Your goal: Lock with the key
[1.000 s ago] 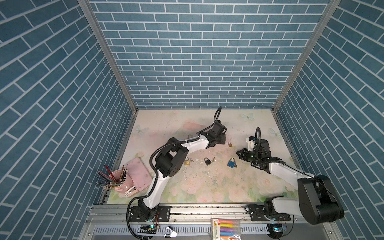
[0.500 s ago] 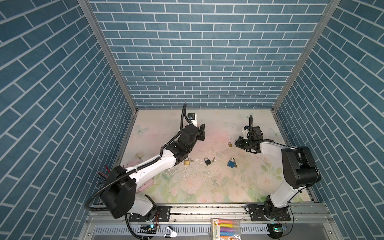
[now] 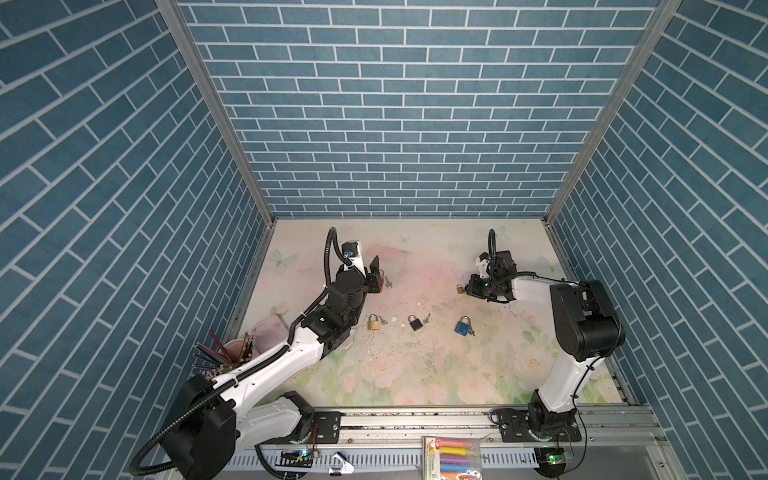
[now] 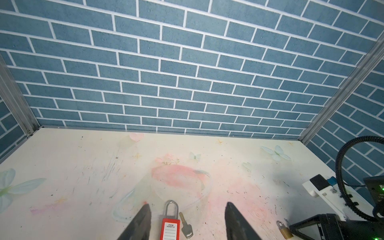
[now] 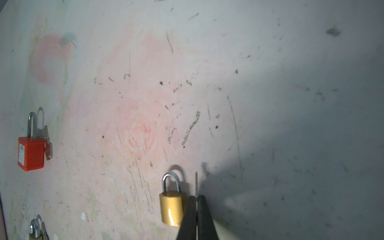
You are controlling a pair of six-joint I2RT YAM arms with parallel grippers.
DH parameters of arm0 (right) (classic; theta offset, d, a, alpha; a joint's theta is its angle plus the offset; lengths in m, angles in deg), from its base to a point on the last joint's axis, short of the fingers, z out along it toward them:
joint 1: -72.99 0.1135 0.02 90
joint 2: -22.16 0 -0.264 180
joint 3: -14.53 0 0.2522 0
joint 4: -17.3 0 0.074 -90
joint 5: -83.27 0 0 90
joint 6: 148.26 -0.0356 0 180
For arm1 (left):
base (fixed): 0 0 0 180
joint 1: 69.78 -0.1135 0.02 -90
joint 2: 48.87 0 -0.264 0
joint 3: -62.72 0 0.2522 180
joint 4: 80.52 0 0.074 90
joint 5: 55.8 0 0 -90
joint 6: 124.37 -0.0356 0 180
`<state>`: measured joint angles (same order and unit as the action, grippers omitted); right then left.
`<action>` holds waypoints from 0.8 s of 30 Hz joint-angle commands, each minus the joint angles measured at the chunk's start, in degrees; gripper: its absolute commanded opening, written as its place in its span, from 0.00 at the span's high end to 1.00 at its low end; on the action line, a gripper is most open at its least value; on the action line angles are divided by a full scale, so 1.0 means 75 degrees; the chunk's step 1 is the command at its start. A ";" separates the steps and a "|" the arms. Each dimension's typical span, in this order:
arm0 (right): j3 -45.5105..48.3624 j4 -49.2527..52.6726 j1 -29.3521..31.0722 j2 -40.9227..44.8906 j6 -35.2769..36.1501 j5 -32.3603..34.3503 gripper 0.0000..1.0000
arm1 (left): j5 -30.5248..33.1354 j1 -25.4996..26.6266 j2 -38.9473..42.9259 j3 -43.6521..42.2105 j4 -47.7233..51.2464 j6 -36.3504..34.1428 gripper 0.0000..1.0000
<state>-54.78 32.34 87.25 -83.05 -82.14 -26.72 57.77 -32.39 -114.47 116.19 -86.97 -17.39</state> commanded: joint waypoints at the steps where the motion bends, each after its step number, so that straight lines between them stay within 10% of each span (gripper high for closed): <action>1: -0.0105 0.0233 0.0089 -0.0228 0.0184 -0.0114 0.98 | 0.0155 -0.0058 0.0050 -0.0056 -0.0142 0.0021 0.42; 19: -0.0576 0.0762 0.0148 0.0986 0.0161 0.0664 0.71 | 0.0988 -0.0216 0.0349 0.0441 0.0497 -0.0243 0.34; 24: -0.0108 0.0441 0.0149 0.2568 0.0259 0.2324 0.61 | 0.1901 -0.0915 0.0820 0.0044 0.0324 -0.0984 0.24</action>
<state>-57.01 36.56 88.10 -71.35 -81.83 -18.81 65.60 -36.57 -110.78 117.61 -83.62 -20.59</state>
